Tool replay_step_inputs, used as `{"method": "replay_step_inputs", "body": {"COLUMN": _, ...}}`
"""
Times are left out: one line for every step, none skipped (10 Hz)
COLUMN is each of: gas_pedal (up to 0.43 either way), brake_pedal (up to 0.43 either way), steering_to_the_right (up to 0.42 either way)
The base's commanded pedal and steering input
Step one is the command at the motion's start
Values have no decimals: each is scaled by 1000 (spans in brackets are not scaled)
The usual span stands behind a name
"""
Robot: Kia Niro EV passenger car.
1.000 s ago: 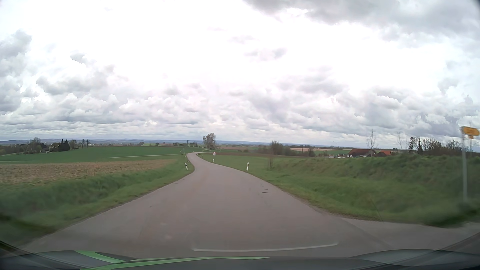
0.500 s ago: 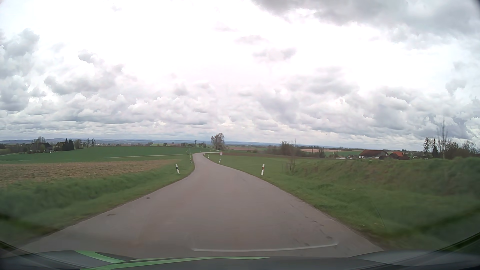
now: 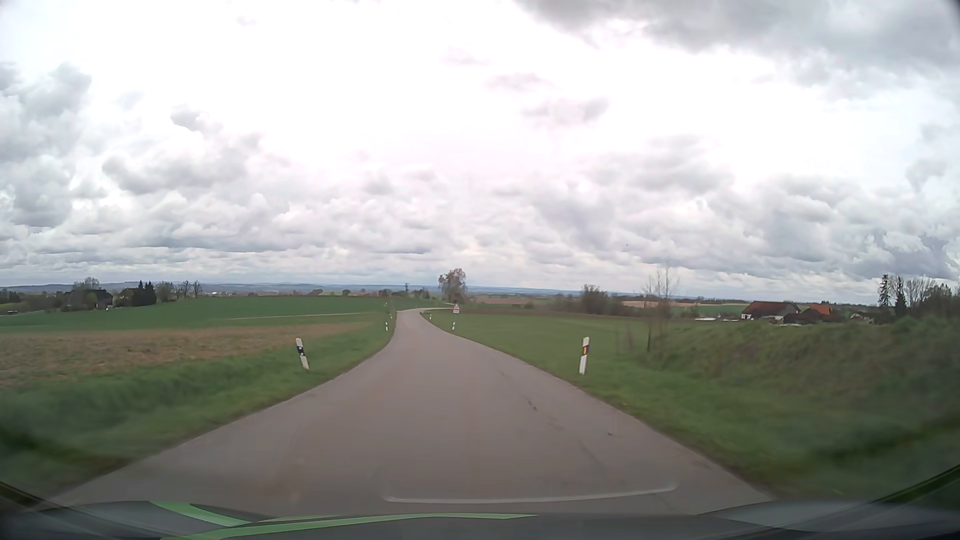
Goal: Follow the waypoints while adhering to traffic rules and regulations
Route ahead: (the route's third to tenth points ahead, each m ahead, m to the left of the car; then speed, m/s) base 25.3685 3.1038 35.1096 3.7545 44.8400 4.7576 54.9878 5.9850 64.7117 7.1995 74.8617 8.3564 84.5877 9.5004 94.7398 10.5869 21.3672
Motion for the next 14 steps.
{"method": "replay_step_inputs", "body": {"gas_pedal": 138, "brake_pedal": 0, "steering_to_the_right": -17}}
{"method": "replay_step_inputs", "body": {"gas_pedal": 138, "brake_pedal": 0, "steering_to_the_right": -17}}
{"method": "replay_step_inputs", "body": {"gas_pedal": 138, "brake_pedal": 0, "steering_to_the_right": -16}}
{"method": "replay_step_inputs", "body": {"gas_pedal": 138, "brake_pedal": 0, "steering_to_the_right": -16}}
{"method": "replay_step_inputs", "body": {"gas_pedal": 138, "brake_pedal": 0, "steering_to_the_right": -17}}
{"method": "replay_step_inputs", "body": {"gas_pedal": 138, "brake_pedal": 0, "steering_to_the_right": -16}}
{"method": "replay_step_inputs", "body": {"gas_pedal": 138, "brake_pedal": 0, "steering_to_the_right": -16}}
{"method": "replay_step_inputs", "body": {"gas_pedal": 138, "brake_pedal": 0, "steering_to_the_right": -17}}
{"method": "replay_step_inputs", "body": {"gas_pedal": 138, "brake_pedal": 0, "steering_to_the_right": -17}}
{"method": "replay_step_inputs", "body": {"gas_pedal": 138, "brake_pedal": 0, "steering_to_the_right": -16}}
{"method": "replay_step_inputs", "body": {"gas_pedal": 138, "brake_pedal": 0, "steering_to_the_right": -15}}
{"method": "replay_step_inputs", "body": {"gas_pedal": 138, "brake_pedal": 0, "steering_to_the_right": -14}}
{"method": "replay_step_inputs", "body": {"gas_pedal": 138, "brake_pedal": 0, "steering_to_the_right": -14}}
{"method": "replay_step_inputs", "body": {"gas_pedal": 138, "brake_pedal": 0, "steering_to_the_right": -13}}
